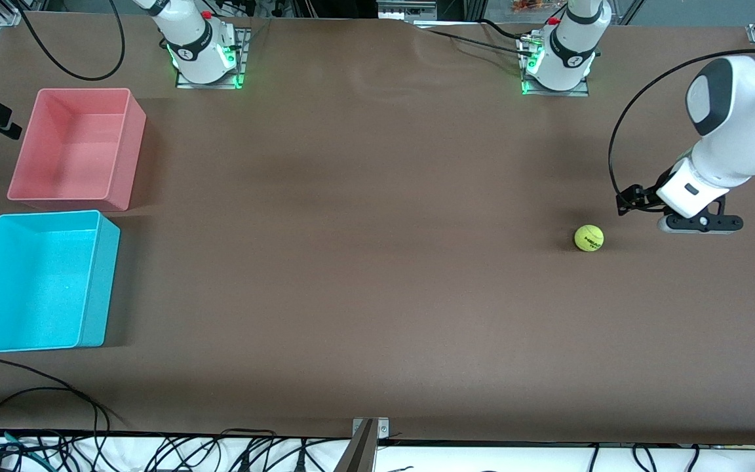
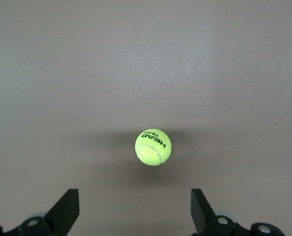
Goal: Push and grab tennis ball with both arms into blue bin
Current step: 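Lower the left gripper beside the yellow tennis ball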
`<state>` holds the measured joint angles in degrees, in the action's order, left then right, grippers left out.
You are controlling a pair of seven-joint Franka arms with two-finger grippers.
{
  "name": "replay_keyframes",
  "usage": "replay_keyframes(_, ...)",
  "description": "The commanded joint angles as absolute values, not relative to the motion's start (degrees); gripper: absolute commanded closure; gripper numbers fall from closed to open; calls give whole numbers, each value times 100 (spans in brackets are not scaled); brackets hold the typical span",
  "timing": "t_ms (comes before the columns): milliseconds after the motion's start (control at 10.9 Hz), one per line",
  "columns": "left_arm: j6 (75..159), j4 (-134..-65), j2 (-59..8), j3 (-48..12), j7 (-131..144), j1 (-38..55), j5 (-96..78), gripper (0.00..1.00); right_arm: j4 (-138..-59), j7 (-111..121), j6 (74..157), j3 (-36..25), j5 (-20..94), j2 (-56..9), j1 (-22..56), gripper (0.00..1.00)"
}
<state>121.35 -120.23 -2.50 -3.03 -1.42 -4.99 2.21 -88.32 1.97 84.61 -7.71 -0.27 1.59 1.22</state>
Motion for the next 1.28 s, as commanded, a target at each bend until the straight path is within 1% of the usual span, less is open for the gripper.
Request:
replay_keyframes(0, 12550, -12225, -439, -334, -255, -554, 176, 1, -8728, 229, 8341, -756, 62, 185, 123, 0)
replay_keyframes(183, 12848, -12470, -614, -334, -255, -554, 176, 14, -8736, 229, 8420, -738, 79, 141, 123, 0)
replay_keyframes(274, 12937, -12593, -650, -334, -255, -554, 176, 24, -8736, 229, 8437, -738, 157, 141, 123, 0)
replay_keyframes(457, 12999, -12691, -755, -334, -264, -554, 176, 56, -8736, 246, 8429, -773, 167, 141, 123, 0)
replay_keyframes(549, 12999, -12718, -791, -334, -281, -554, 193, 80, -8736, 246, 8420, -782, 176, 149, 114, 0)
replay_keyframes(640, 12999, -12753, -791, -334, -473, -554, 219, 100, -8728, 246, 8411, -774, 184, 149, 114, 0)
replay_keyframes(1006, 13051, -12762, -844, -334, -2044, -597, 185, 100, -8736, 237, 8385, -773, 185, 167, 123, 0)
replay_keyframes(1189, 13182, -12762, -949, -325, -3446, -720, 185, 100, -8736, 237, 8358, -773, 185, 176, 123, 0)
